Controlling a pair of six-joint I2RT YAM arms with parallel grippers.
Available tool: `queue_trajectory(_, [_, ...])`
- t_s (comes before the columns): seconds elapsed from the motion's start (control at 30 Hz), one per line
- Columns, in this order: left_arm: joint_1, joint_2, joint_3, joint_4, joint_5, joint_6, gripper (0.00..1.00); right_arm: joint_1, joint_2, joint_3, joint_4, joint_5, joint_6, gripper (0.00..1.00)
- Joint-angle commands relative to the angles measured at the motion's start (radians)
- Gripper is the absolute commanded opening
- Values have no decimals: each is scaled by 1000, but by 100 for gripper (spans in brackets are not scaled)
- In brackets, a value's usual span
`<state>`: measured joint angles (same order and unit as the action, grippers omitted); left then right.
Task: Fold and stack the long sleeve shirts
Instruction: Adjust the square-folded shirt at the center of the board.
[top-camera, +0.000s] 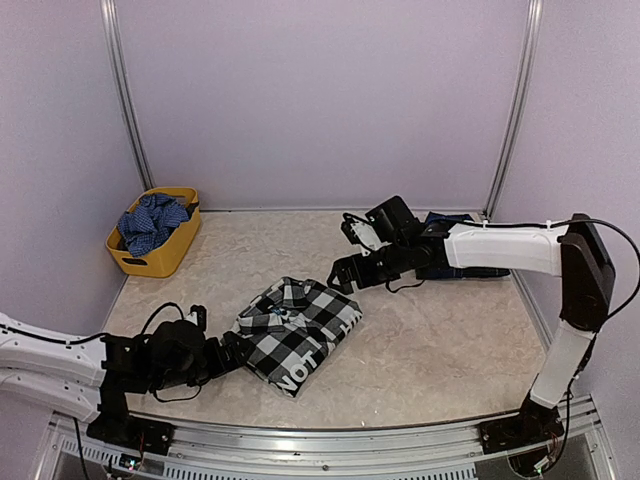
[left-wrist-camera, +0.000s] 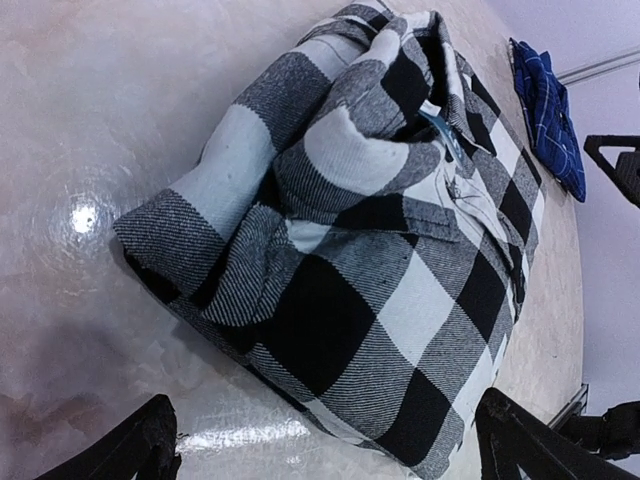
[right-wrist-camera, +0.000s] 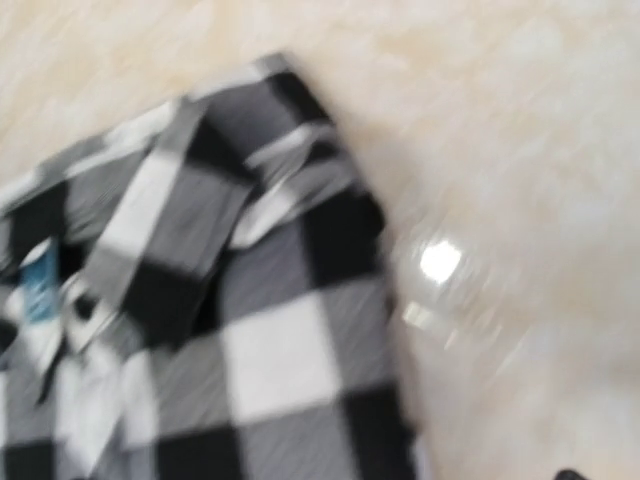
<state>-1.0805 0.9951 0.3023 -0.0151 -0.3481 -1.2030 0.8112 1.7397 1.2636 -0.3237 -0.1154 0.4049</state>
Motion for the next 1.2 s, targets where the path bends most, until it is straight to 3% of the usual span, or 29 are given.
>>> queue_trajectory(0.0, [-25, 45, -35, 137, -1, -85, 98, -58, 142, 83, -21, -108, -88, 96])
queue_trajectory(0.23, [-17, 160, -11, 250, 19, -52, 90, -89, 237, 88, 27, -233, -87, 92])
queue_trajectory(0.57, [143, 276, 30, 306, 132, 107, 63, -65, 97, -184, 204, -338, 18, 83])
queue_trajectory(0.87, [298, 422, 153, 267, 227, 303, 57, 63, -50, -370, 278, -247, 100, 79])
queue_trajectory(1.07, [416, 509, 238, 232, 276, 431, 55, 107, -123, -418, 222, -121, 124, 79])
queue_trajectory(1.17, [503, 572, 307, 221, 320, 512, 54, 121, -148, -429, 210, -138, 89, 79])
